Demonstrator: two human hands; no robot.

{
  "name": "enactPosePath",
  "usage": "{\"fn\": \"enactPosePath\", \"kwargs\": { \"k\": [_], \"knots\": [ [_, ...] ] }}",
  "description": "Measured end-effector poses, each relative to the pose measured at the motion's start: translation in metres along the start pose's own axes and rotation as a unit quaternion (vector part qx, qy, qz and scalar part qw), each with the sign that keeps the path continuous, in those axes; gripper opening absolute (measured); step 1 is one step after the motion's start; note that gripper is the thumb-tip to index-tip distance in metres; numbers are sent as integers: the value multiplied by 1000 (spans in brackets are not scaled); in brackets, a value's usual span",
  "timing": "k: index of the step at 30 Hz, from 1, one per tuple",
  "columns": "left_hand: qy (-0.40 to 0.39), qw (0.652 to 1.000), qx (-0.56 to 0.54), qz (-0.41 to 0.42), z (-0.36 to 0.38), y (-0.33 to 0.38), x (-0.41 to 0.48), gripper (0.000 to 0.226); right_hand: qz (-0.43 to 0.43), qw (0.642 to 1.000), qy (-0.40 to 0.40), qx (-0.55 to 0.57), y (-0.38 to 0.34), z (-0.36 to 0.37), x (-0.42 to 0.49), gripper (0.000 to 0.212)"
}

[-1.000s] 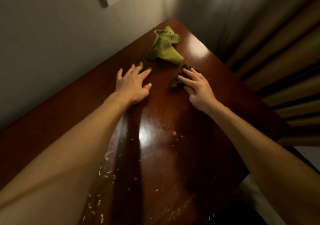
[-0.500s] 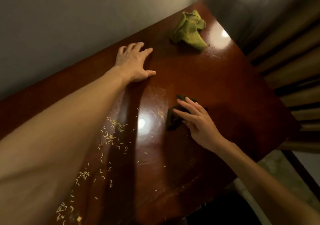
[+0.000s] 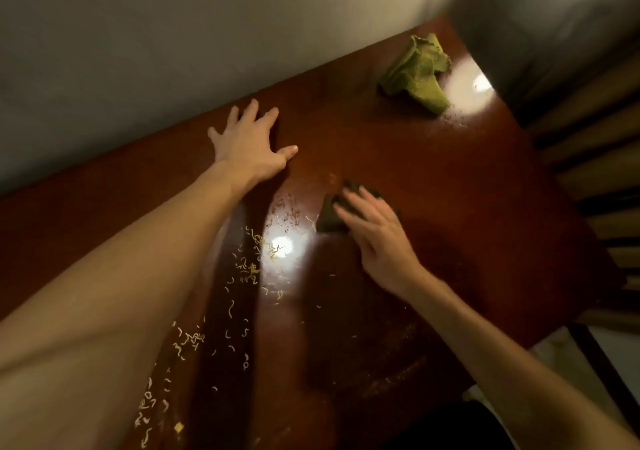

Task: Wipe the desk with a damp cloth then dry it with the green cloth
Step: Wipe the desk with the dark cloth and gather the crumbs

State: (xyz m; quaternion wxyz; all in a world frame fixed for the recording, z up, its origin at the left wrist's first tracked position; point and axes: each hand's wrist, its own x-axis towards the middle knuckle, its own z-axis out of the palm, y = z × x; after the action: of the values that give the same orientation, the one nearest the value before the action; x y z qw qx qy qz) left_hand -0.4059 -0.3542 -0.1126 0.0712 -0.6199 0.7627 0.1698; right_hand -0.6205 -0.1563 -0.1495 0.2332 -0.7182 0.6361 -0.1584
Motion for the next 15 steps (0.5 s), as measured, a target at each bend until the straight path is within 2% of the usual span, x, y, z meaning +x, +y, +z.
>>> {"fn": "enactPosePath", "kwargs": {
  "k": [3,6,12,15],
  "knots": [
    [-16,1000,12,20,-4,-5,3,92,-37,998,-47,3,-4,2,-25,60],
    [-14,999,28,28,-4,-5,5,93,-42,997,-59,12,4,-10,1,56],
    [-8,999,27,35,-3,-8,8,94,72,996,43,19,13,-21,121,48],
    [-10,999,20,34,-3,-6,6,92,92,994,55,8,2,-12,140,51]
  ]
}}
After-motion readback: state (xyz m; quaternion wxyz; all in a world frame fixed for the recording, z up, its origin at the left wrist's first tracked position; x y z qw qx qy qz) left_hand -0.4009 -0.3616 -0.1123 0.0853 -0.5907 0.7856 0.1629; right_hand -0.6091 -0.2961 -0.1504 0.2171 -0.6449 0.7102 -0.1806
